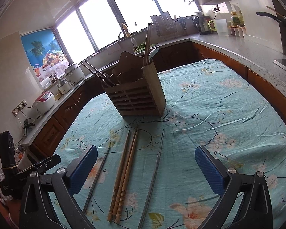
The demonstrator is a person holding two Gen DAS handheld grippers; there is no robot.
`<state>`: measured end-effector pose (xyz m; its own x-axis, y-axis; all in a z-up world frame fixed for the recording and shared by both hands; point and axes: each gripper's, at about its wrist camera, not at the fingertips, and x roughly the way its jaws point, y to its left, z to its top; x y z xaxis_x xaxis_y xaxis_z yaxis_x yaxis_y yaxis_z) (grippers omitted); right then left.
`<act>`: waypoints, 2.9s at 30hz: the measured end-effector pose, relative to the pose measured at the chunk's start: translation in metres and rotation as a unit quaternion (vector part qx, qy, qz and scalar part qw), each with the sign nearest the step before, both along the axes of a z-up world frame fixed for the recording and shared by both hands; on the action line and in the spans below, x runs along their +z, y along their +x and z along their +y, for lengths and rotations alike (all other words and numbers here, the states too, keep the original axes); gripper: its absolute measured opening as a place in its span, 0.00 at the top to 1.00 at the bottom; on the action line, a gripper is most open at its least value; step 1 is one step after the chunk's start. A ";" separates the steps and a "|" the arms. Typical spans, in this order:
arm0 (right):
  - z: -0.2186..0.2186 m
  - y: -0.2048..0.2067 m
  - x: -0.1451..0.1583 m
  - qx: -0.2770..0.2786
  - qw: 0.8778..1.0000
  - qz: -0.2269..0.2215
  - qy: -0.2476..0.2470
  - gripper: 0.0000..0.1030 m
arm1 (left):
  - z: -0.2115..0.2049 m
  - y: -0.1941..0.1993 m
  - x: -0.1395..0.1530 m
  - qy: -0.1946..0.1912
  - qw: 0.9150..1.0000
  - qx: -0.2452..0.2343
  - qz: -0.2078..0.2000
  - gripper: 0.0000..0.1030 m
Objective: Organize utensils
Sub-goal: 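Move both grippers back over the remaining chopsticks on the cloth, then grasp a metal chopstick with the left gripper while the right gripper grasps a wooden chopstick, then lift both chopsticks and carry them above the wooden holder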
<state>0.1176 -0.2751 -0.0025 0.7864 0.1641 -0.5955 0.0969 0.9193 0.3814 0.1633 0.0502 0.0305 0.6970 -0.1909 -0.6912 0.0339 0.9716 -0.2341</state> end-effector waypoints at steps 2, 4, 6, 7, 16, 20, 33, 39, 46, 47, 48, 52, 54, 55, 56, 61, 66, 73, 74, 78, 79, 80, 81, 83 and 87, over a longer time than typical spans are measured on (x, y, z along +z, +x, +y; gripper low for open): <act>0.001 0.001 -0.001 0.002 1.000 0.003 -0.002 0.00 | -0.002 0.002 -0.002 0.002 1.000 -0.001 0.003 0.03; 0.002 0.002 -0.002 0.003 1.000 0.005 -0.005 0.00 | -0.003 0.004 -0.003 0.004 1.000 -0.003 0.006 0.03; 0.003 0.003 -0.003 0.005 1.000 0.007 -0.007 0.00 | -0.005 0.006 -0.006 0.007 1.000 -0.003 0.010 0.03; 0.003 0.004 -0.003 0.007 1.000 0.008 -0.010 0.01 | -0.005 0.007 -0.008 0.008 1.000 -0.003 0.012 0.03; 0.007 0.015 -0.009 0.018 1.000 0.019 -0.016 0.11 | -0.017 0.016 -0.018 0.017 0.999 -0.025 0.026 0.06; 0.010 0.023 -0.011 0.025 0.999 0.029 -0.016 0.26 | -0.022 0.024 -0.024 0.012 0.998 -0.040 0.041 0.17; 0.035 0.082 -0.037 0.082 0.994 0.076 -0.001 0.71 | -0.033 0.055 -0.040 0.014 0.996 -0.055 0.074 0.37; 0.052 0.108 -0.060 0.103 0.988 0.111 -0.018 0.82 | -0.034 0.062 -0.050 0.012 0.995 -0.057 0.085 0.40; 0.060 0.123 -0.072 0.107 0.983 0.136 -0.058 0.91 | -0.035 0.071 -0.056 0.010 0.994 -0.061 0.093 0.43; 0.059 0.123 -0.072 0.106 0.983 0.137 -0.058 0.91 | -0.035 0.072 -0.056 0.010 0.994 -0.063 0.094 0.43; 0.057 0.122 -0.072 0.104 0.983 0.140 -0.058 0.93 | -0.036 0.073 -0.056 0.009 0.993 -0.065 0.094 0.43; 0.049 0.107 -0.074 0.111 0.982 0.143 -0.052 0.93 | -0.042 0.079 -0.058 0.013 0.992 -0.074 0.098 0.43; 0.045 0.099 -0.073 0.117 0.981 0.146 -0.050 0.93 | -0.046 0.083 -0.061 0.018 0.992 -0.079 0.101 0.43; 0.043 0.097 -0.073 0.117 0.981 0.147 -0.046 0.93 | -0.049 0.086 -0.062 0.021 0.991 -0.082 0.103 0.43; 0.040 0.095 -0.073 0.116 0.981 0.147 -0.041 0.93 | -0.051 0.089 -0.064 0.025 0.990 -0.085 0.106 0.43; 0.032 0.105 -0.072 0.100 0.983 0.149 -0.038 0.88 | -0.063 0.106 -0.075 0.045 0.987 -0.091 0.121 0.49; 0.036 0.119 -0.072 0.099 0.983 0.150 -0.045 0.86 | -0.079 0.119 -0.079 0.081 0.985 -0.092 0.119 0.49; 0.039 0.124 -0.073 0.109 0.981 0.150 -0.063 0.85 | -0.101 0.124 -0.085 0.123 0.981 -0.107 0.102 0.60; 0.041 0.123 -0.073 0.110 0.980 0.149 -0.069 0.85 | -0.102 0.124 -0.085 0.122 0.981 -0.110 0.100 0.63; 0.044 0.123 -0.070 0.106 0.979 0.148 -0.087 0.89 | -0.102 0.123 -0.083 0.117 0.981 -0.120 0.096 0.91; 0.042 0.123 -0.070 0.104 0.980 0.149 -0.080 0.91 | -0.100 0.124 -0.083 0.113 0.981 -0.122 0.098 0.95; 0.040 0.124 -0.071 0.102 0.981 0.150 -0.069 0.92 | -0.098 0.124 -0.081 0.107 0.981 -0.123 0.102 0.95; 0.037 0.123 -0.070 0.102 0.982 0.149 -0.057 0.93 | -0.095 0.124 -0.081 0.098 0.982 -0.124 0.104 0.96; 0.034 0.117 -0.064 0.098 0.984 0.141 -0.046 0.93 | -0.086 0.123 -0.078 0.081 0.983 -0.125 0.107 0.97; 0.028 0.103 -0.047 0.096 0.988 0.121 -0.022 0.94 | -0.070 0.114 -0.065 0.045 0.987 -0.117 0.098 0.97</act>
